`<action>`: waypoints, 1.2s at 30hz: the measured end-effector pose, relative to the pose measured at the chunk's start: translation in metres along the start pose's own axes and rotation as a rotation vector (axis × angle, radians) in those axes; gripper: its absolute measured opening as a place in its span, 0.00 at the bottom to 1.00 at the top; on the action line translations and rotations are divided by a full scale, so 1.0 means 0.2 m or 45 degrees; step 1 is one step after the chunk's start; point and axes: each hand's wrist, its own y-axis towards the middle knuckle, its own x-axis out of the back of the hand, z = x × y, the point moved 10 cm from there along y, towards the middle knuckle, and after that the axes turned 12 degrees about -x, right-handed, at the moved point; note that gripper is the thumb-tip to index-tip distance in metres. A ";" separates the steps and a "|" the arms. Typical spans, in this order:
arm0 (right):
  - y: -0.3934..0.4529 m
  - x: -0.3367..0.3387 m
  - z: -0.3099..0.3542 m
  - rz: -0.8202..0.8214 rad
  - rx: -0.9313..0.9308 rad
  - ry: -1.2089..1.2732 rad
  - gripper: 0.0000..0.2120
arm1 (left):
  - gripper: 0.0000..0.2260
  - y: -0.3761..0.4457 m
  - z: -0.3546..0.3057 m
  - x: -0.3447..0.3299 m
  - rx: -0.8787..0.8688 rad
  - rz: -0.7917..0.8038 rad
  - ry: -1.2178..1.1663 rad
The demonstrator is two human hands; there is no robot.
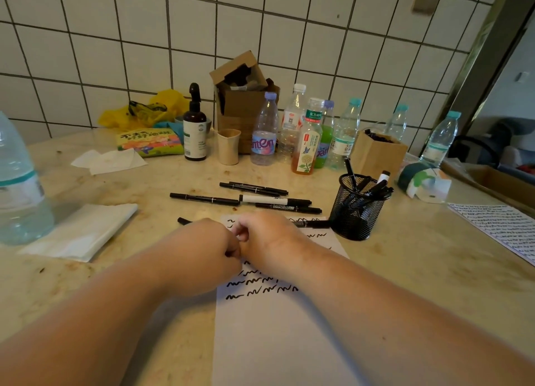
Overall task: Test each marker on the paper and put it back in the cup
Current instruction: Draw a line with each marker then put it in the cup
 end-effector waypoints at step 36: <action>-0.30 0.18 -0.43 0.297 0.130 1.560 0.13 | 0.09 0.04 -0.26 -0.04 -0.318 -0.053 -0.449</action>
